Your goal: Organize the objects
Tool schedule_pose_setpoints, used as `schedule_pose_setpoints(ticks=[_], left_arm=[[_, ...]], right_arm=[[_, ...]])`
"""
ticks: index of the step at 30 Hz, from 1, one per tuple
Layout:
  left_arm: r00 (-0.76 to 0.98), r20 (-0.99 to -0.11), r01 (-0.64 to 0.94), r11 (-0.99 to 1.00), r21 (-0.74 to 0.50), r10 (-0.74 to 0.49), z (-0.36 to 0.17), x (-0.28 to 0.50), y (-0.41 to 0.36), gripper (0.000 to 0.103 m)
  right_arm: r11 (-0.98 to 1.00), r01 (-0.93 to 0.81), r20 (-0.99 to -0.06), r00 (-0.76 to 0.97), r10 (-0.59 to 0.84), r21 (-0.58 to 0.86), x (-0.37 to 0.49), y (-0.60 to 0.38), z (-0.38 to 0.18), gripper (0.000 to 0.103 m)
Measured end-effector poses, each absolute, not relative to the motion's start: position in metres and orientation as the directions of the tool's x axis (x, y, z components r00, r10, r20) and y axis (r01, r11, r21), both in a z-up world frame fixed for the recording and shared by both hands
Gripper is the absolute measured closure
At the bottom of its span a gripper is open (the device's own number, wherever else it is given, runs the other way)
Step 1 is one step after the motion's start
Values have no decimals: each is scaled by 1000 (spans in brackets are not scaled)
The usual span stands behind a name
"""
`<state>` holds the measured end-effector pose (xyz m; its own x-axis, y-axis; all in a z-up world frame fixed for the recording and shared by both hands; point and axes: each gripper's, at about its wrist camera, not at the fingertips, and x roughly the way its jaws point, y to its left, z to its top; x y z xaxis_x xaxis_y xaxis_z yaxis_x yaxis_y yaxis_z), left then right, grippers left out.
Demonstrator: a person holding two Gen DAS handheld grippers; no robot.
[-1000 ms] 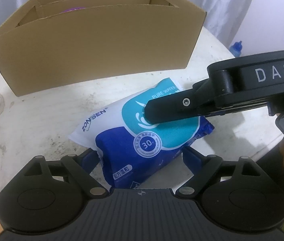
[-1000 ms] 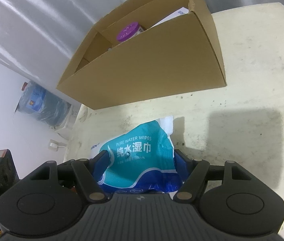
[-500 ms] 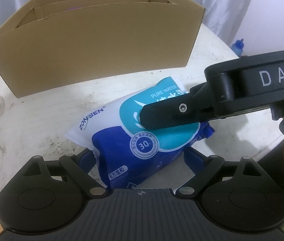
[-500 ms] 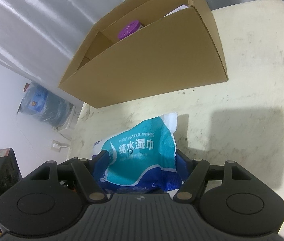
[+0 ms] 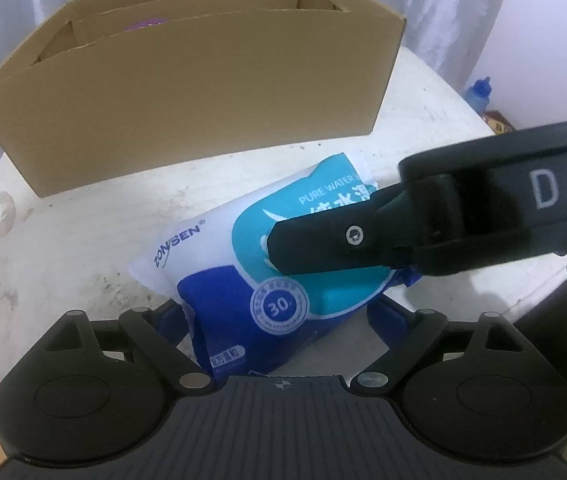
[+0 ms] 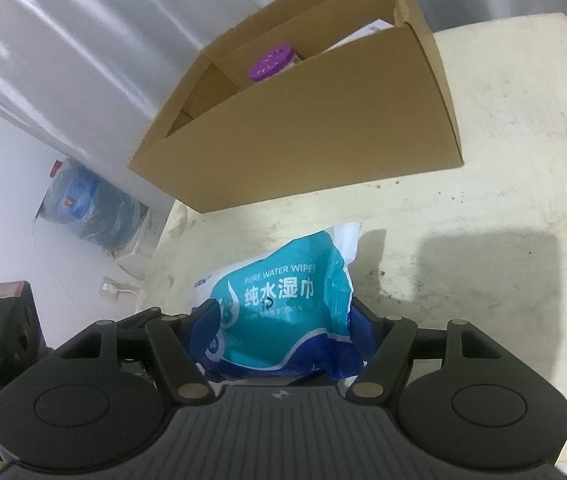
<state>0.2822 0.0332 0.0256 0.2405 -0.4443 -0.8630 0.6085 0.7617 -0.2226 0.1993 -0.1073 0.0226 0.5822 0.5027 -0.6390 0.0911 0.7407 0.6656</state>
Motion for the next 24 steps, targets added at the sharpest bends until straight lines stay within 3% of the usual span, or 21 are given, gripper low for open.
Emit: schedule_pose_setpoints(ticks=[16, 24], left_arm=[[225, -856, 618, 748, -244, -466, 24, 283, 45, 13], [222, -861, 647, 730, -220, -457, 15, 284, 39, 10]], right_arm=[[726, 134, -644, 587, 491, 675, 197, -119, 14, 32], [695, 128, -620, 583, 524, 708, 196, -119, 1, 24]])
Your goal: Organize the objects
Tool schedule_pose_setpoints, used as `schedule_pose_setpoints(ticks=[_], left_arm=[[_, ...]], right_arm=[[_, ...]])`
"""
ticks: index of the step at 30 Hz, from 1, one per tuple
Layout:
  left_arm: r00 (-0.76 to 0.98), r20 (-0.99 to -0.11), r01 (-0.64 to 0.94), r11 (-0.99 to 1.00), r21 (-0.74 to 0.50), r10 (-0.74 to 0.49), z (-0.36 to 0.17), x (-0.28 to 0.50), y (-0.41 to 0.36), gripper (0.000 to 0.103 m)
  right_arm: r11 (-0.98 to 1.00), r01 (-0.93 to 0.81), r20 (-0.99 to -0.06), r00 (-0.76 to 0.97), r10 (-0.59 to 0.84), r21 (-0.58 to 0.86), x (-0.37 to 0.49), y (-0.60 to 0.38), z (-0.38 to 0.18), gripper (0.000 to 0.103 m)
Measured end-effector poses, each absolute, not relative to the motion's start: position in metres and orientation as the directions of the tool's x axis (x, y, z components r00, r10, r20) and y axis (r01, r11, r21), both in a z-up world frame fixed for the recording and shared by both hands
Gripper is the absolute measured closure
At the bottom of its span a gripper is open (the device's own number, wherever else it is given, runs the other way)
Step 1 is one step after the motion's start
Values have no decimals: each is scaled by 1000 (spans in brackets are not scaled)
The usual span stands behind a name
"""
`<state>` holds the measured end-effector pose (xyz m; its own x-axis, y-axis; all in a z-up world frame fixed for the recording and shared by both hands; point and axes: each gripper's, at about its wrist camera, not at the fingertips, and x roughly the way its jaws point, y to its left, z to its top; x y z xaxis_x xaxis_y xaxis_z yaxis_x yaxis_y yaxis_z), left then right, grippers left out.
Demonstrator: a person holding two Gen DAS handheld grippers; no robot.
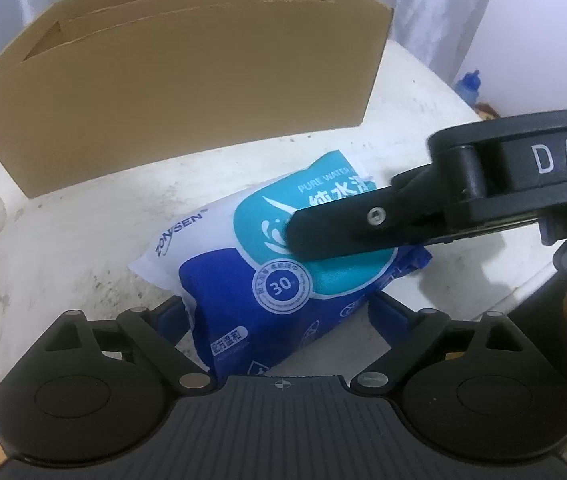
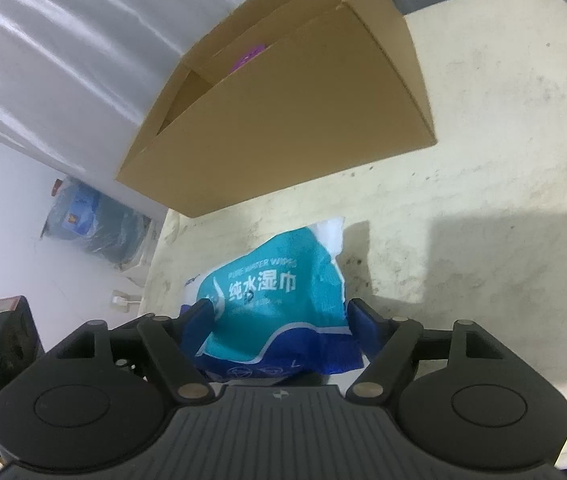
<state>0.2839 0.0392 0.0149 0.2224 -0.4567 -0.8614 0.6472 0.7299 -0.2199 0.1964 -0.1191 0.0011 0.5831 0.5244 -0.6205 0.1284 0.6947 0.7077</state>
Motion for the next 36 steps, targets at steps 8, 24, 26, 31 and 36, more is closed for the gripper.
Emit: schedule_pose_setpoints(ticks=[8, 24, 26, 31, 36], left_arm=[[248, -861, 645, 739, -195, -444, 14, 278, 37, 11], [254, -862, 622, 756, -202, -439, 24, 286, 35, 13], [257, -861, 622, 757, -200, -439, 26, 284, 36, 13], [262, -859, 622, 758, -198, -439, 29, 278, 37, 13], [267, -857, 621, 759, -197, -441, 30, 276, 38, 13]], right_arm=[[704, 100, -613, 587, 529, 703, 195, -112, 4, 26], [720, 88, -620, 588, 520, 688, 193, -110, 16, 28], [722, 86, -620, 588, 519, 686, 192, -110, 17, 28], [722, 84, -619, 588, 520, 686, 190, -112, 18, 28], [723, 82, -618, 590, 520, 686, 190, -113, 20, 28]])
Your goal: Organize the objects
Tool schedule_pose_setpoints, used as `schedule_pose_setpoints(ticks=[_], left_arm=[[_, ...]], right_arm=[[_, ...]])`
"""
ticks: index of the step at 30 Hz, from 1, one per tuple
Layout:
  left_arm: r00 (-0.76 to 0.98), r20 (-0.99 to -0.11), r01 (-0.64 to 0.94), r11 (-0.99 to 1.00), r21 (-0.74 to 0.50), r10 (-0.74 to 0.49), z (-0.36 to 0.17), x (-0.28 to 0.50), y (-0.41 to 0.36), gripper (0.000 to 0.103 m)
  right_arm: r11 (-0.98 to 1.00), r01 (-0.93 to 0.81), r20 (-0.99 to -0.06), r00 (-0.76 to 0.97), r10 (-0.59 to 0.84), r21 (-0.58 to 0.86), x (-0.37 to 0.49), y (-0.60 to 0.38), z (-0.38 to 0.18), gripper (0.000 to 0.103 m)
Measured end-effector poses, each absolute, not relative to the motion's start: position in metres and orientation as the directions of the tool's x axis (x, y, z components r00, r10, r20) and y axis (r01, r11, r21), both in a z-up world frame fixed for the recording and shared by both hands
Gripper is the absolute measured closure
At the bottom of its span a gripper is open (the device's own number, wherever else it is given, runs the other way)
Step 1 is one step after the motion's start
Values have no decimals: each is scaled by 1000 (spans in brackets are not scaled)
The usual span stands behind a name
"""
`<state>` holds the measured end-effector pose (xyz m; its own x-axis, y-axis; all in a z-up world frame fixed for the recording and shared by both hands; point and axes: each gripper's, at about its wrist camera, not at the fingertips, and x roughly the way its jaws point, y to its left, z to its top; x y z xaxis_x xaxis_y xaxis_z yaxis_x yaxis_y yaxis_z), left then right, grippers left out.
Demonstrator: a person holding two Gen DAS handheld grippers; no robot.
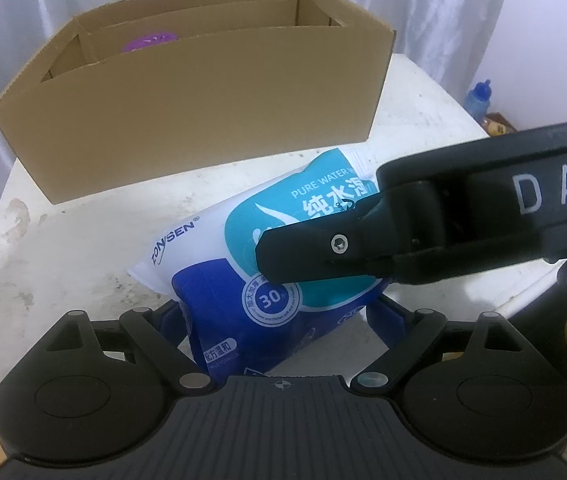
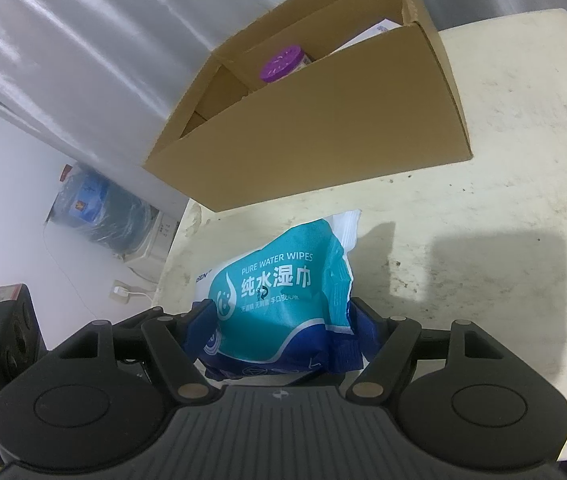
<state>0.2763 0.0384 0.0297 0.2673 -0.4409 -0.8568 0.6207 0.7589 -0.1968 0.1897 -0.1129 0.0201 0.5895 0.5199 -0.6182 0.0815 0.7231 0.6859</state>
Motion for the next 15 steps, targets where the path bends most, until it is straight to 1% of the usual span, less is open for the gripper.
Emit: schedule_pose_setpoints(ticks=[15], left_arm=[[274, -851, 629, 753, -193, -447, 32, 271, 43, 13]], right_arm=[[725, 74, -615, 593, 520, 684, 187, -115, 26, 28]])
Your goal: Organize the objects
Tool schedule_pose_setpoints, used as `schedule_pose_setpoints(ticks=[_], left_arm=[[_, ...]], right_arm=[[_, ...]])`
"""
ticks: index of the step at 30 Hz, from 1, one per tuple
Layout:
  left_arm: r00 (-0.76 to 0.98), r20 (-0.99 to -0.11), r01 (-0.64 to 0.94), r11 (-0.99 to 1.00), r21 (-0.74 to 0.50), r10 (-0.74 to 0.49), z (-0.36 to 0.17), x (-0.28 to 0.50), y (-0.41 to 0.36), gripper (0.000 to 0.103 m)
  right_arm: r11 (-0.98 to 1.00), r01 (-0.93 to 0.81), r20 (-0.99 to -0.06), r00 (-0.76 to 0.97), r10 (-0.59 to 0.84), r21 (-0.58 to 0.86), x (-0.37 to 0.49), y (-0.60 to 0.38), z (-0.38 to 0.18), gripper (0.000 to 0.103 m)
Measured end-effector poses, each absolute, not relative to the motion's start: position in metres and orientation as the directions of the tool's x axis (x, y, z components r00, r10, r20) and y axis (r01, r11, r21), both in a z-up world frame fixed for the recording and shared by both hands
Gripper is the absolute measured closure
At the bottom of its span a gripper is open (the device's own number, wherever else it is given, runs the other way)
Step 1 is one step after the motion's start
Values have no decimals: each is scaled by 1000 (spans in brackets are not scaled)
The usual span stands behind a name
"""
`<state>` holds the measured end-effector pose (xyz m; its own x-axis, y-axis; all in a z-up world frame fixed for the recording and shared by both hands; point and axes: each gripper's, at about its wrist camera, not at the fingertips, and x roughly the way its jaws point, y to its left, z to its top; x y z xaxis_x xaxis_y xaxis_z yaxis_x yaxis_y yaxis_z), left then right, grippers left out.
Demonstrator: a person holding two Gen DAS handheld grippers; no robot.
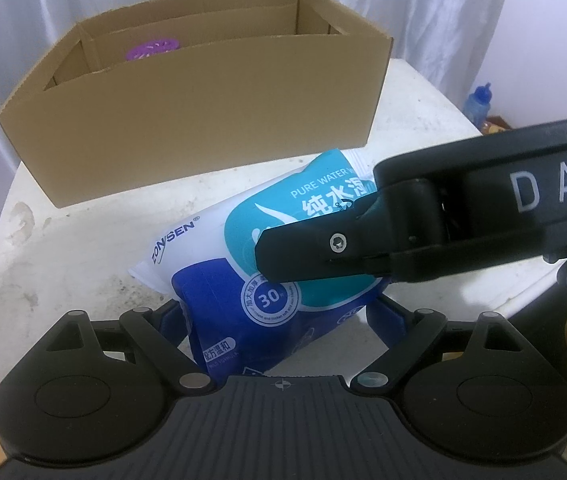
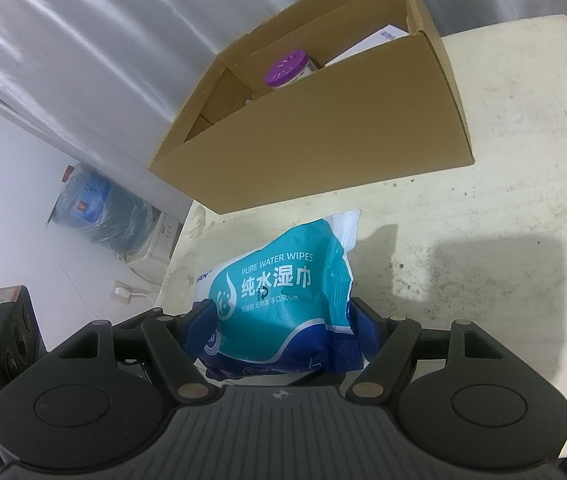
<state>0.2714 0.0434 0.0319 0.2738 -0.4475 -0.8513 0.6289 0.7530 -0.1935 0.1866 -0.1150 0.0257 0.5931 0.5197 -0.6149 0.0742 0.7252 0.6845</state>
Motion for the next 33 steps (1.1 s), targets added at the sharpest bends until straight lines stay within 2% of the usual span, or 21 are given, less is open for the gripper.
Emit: schedule_pose_setpoints(ticks=[33], left_arm=[[275, -845, 630, 750, -201, -458, 33, 271, 52, 13]], right_arm=[[725, 70, -612, 594, 521, 685, 185, -116, 33, 28]])
